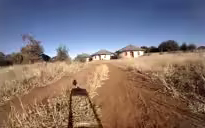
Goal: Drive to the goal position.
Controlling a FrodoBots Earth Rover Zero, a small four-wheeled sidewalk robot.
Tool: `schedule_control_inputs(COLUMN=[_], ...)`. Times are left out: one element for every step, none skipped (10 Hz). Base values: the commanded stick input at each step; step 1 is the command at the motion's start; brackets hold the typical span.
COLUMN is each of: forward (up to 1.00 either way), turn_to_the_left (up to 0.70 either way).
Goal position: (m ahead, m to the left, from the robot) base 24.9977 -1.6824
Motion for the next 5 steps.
schedule_control_inputs(forward=[0.5, 0.5, 0.5, 0.5, 0.5], turn_to_the_left=[-0.25, -0.5, -0.5, -0.5, -0.5])
